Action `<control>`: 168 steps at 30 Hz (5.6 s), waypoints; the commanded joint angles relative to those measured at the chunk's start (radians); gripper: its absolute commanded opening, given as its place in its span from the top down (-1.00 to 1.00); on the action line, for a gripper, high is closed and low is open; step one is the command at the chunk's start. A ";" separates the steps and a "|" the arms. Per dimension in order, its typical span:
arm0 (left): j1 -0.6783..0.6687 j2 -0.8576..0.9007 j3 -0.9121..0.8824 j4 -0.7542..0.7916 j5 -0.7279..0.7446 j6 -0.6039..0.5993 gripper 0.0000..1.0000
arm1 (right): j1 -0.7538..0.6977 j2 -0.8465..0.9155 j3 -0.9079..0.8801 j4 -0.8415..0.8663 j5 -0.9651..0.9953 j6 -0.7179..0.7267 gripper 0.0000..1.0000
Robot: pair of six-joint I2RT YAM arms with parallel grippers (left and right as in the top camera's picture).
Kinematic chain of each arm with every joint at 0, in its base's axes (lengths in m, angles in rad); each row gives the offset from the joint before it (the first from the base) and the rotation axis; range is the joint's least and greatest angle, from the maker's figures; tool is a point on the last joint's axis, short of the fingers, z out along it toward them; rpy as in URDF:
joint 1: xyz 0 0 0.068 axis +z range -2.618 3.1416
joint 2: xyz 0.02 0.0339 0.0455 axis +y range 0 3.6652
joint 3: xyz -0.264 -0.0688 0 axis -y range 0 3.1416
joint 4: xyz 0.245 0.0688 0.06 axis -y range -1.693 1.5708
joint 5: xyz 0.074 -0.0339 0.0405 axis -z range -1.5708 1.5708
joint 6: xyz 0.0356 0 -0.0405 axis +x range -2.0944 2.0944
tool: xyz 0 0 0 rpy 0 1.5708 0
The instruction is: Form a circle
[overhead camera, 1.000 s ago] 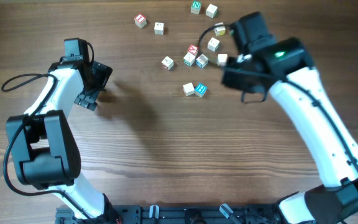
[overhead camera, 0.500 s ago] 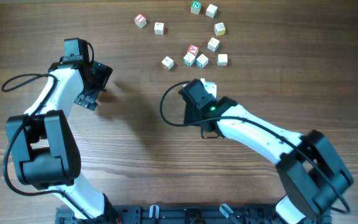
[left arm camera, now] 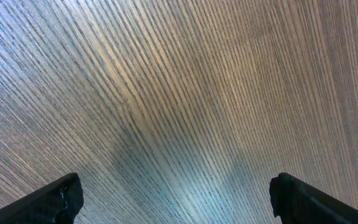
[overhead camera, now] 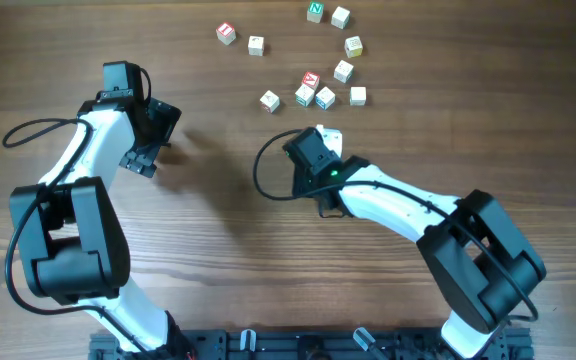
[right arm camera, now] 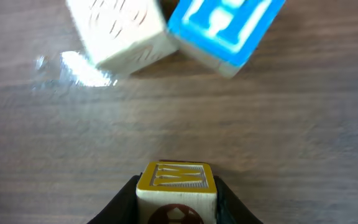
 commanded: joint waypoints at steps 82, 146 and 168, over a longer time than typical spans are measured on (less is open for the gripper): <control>0.001 0.013 0.003 0.000 0.001 -0.010 -1.00 | -0.159 0.266 0.455 -0.151 -0.091 -0.231 0.91; 0.001 0.013 0.003 0.000 0.001 -0.010 -1.00 | -0.159 0.261 0.456 -0.174 -0.129 -0.362 0.91; 0.001 0.013 0.003 0.000 0.001 -0.010 -1.00 | -0.159 0.251 0.456 -0.147 -0.188 -0.460 0.91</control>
